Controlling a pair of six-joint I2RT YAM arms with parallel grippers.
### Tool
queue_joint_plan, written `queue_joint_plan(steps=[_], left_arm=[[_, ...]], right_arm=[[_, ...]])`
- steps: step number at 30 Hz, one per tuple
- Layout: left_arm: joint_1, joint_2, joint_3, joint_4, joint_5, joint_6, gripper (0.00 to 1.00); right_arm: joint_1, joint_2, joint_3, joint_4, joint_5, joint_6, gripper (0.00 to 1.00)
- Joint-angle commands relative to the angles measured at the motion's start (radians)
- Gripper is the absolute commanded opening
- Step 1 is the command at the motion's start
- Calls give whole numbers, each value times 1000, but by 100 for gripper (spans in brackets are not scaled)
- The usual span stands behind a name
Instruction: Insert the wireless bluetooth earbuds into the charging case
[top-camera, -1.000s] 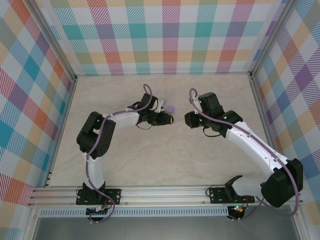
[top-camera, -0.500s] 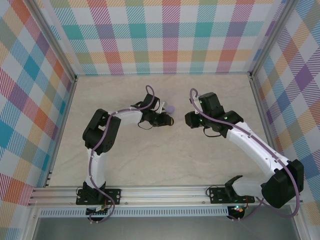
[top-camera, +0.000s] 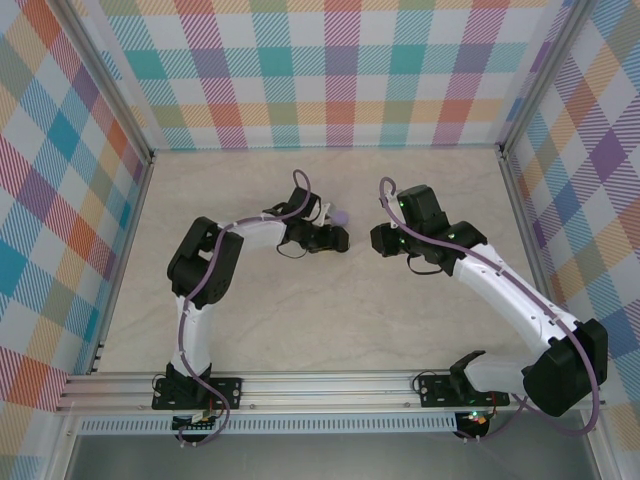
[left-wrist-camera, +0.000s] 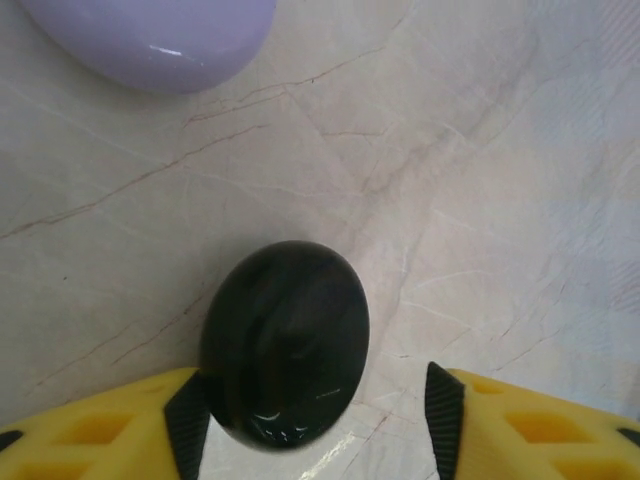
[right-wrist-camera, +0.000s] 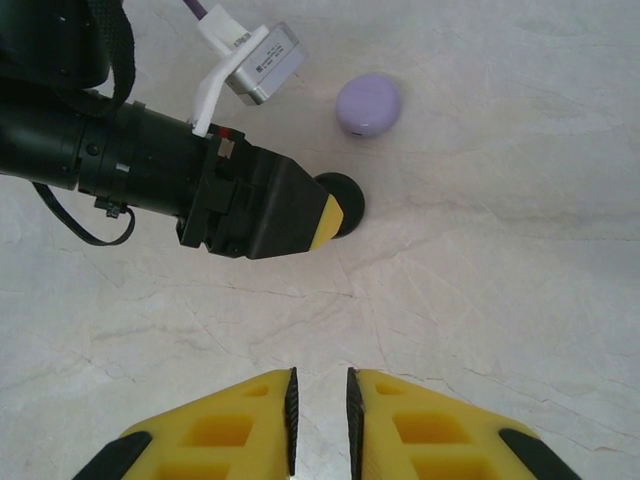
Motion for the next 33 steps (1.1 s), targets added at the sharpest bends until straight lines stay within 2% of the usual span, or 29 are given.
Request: queue_joint_plan(steps=[1,8,12,19,25,33], left_arm=[[15,-45,-1,-75,-95,49,66],[22,-157,-33,-164,-211,116,70],[24,-251,-76,-199,-322,145,72],[32,-423,-189,-212,-483,191,76],[54,-570,-290,-203,-605,249,79],[124,-741,-442,-87,-730,319,86]], right_arm=[[-2,-19,-21,-15,43,2,25],[-3,-4,-51,11,205,31,32],[-7,14,-72,36,333,52,40],[-20,69,-116,88,520,86,46],[-54,80,-169,187,601,77,50],[-145,77,-264,371,603,7,55]])
